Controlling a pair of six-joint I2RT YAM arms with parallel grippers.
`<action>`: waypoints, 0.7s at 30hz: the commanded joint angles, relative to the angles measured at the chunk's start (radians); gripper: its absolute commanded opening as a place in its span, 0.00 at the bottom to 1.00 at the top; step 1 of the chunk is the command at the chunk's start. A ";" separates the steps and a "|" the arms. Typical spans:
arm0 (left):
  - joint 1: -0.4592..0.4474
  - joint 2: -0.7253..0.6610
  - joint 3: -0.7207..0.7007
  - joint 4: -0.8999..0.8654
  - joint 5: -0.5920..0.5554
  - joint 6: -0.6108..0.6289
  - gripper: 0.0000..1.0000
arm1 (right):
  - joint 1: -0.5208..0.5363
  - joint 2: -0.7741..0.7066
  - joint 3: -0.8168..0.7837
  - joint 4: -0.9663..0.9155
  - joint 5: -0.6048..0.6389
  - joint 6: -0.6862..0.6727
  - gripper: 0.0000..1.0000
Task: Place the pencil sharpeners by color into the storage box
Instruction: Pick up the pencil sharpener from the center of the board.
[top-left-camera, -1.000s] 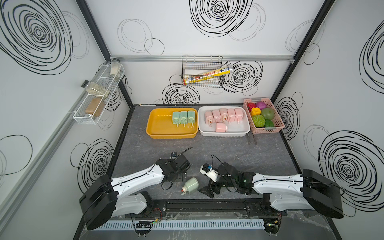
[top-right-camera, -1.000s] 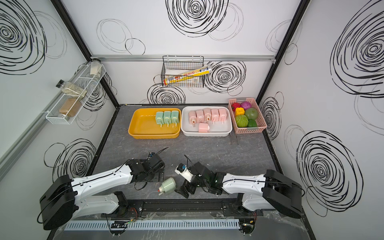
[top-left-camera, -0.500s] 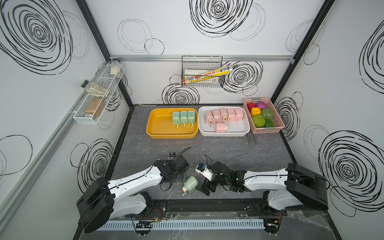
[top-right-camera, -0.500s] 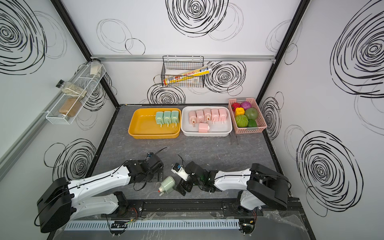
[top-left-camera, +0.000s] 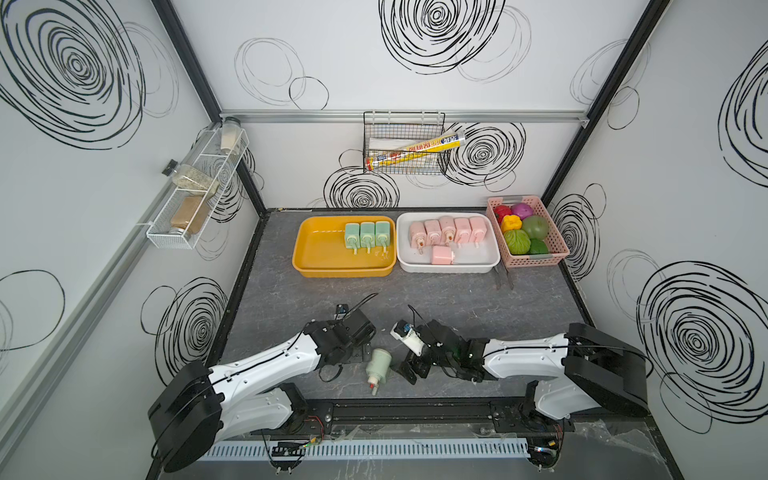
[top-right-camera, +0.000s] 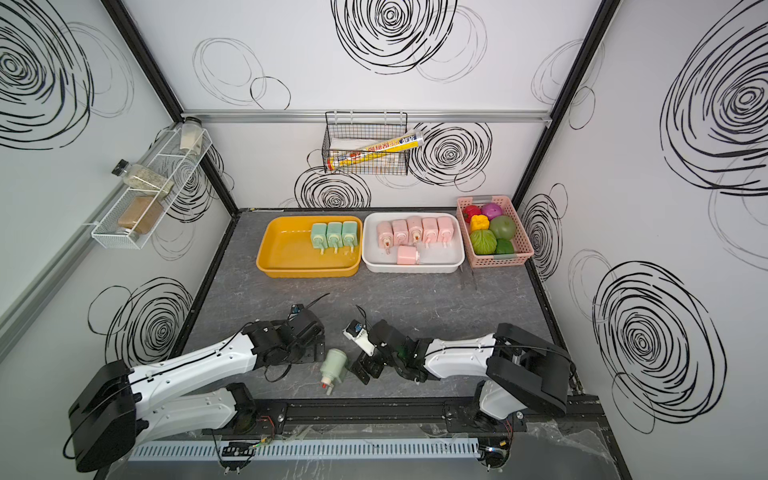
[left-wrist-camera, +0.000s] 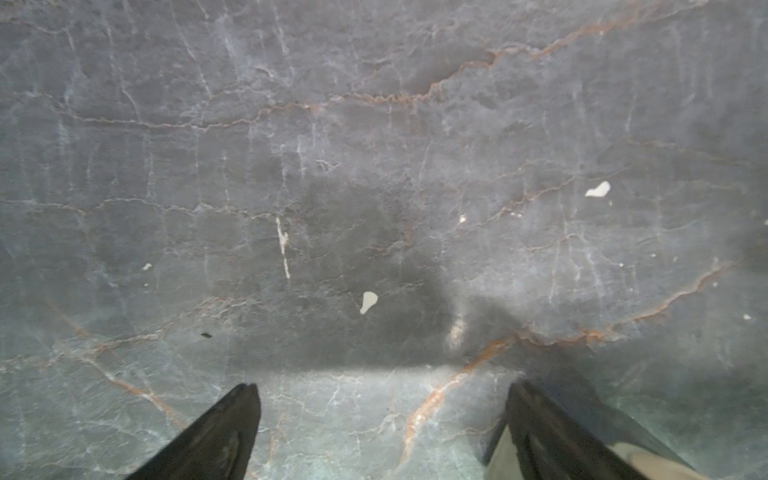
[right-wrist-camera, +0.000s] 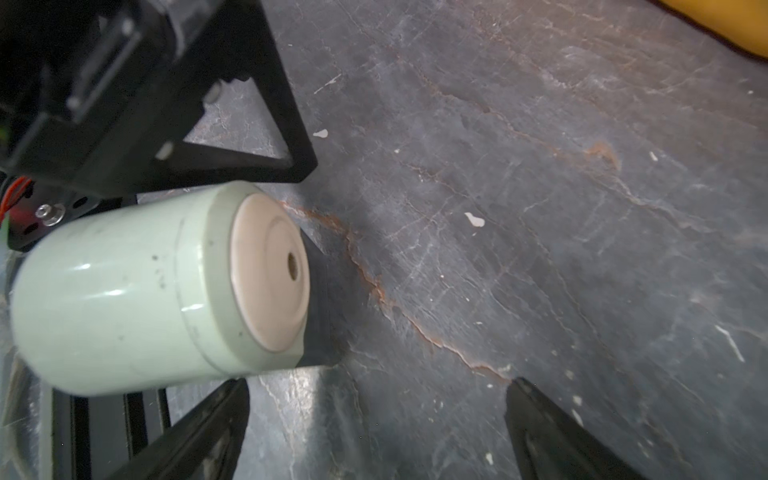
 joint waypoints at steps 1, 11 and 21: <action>0.008 -0.010 -0.016 0.012 -0.012 -0.021 0.99 | -0.010 0.028 0.036 0.025 0.020 0.017 1.00; 0.024 -0.030 -0.015 -0.002 -0.024 -0.025 0.99 | -0.016 0.038 0.054 0.027 0.014 0.038 1.00; 0.040 -0.052 -0.004 -0.017 -0.036 -0.025 0.99 | -0.016 -0.012 0.026 -0.001 0.018 0.040 1.00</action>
